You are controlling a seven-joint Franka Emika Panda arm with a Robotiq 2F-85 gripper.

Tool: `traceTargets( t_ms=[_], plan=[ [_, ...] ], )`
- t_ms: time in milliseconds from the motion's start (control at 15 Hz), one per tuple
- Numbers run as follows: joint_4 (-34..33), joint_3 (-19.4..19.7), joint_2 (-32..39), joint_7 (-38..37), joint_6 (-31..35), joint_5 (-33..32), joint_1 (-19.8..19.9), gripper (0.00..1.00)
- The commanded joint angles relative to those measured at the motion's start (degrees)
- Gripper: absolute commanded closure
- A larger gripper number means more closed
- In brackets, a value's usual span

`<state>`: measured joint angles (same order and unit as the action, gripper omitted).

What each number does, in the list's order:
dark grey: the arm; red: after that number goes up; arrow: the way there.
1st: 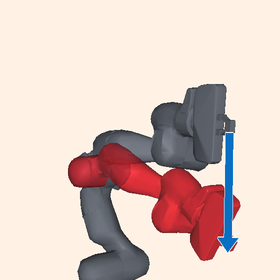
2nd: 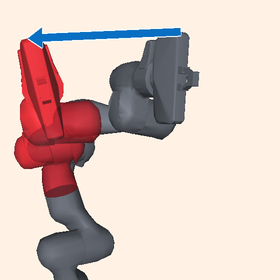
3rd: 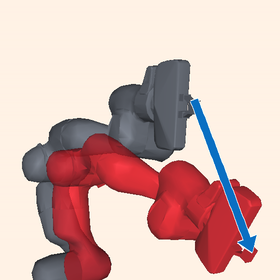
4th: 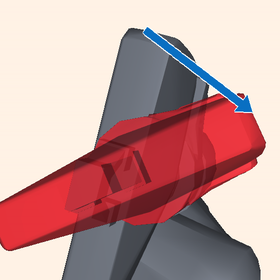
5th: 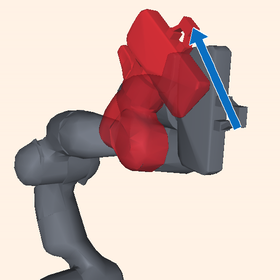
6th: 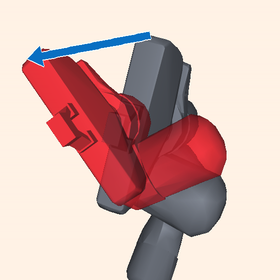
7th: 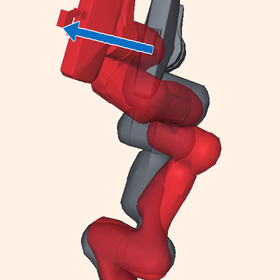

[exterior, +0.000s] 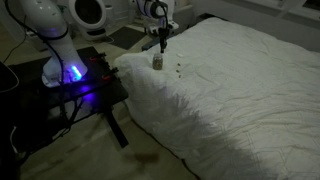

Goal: Put the objects on the bed in the jar

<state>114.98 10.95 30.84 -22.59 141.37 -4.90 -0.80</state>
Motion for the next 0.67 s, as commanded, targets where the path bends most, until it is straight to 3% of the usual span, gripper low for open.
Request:
traceTargets(
  t_ms=[0,600],
  plan=[
    [0.54,-1.69,-0.64,3.51,-0.13,2.25,1.97,0.99],
    [-0.1,-3.87,-0.23,6.73,-1.41,5.46,3.37,0.99]
  ],
)
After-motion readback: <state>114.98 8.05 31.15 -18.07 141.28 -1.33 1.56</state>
